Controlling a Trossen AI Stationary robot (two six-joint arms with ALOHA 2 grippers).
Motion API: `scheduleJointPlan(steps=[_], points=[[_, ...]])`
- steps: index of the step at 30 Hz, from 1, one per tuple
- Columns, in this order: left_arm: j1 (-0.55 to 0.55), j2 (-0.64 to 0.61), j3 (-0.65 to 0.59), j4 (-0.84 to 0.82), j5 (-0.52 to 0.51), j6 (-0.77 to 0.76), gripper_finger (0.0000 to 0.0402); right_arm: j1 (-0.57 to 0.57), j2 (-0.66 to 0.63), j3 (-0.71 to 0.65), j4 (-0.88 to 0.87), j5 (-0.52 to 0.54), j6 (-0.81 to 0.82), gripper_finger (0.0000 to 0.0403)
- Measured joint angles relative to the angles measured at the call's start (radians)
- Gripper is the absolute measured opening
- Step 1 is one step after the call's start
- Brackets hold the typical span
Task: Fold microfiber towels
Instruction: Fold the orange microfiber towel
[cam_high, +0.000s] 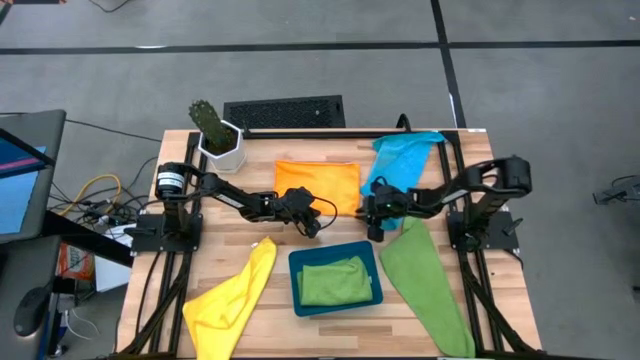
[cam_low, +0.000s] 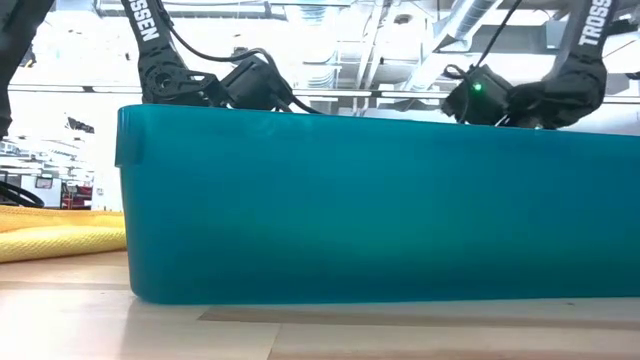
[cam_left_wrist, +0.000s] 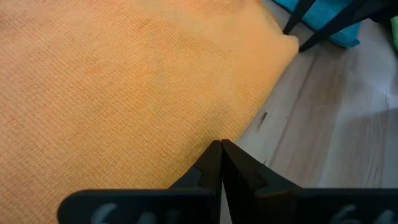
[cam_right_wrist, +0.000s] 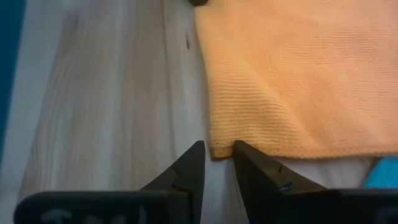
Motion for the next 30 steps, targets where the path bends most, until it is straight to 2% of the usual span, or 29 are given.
scheduleJointPlan(steps=[5,10,13,20,30], points=[[0.0,0.0,0.0,-0.001,0.0,0.0,0.0,-0.006,-0.004,0.002,-0.02,0.005,0.055,0.009],[0.0,0.0,0.0,-0.001,0.0,0.001,0.0,-0.013,-0.068,0.036,-0.157,0.028,0.102,0.0015],[0.0,0.0,0.0,-0.001,-0.005,0.001,0.0,-0.013,-0.098,0.068,-0.221,0.036,0.094,0.0016],[0.0,0.0,0.0,-0.001,-0.009,0.016,0.0,-0.013,-0.117,0.183,-0.246,0.033,-0.006,0.0012],[0.0,0.0,-0.001,0.003,-0.011,0.017,0.0,-0.003,0.052,0.344,-0.217,-0.029,-0.089,0.0011]])
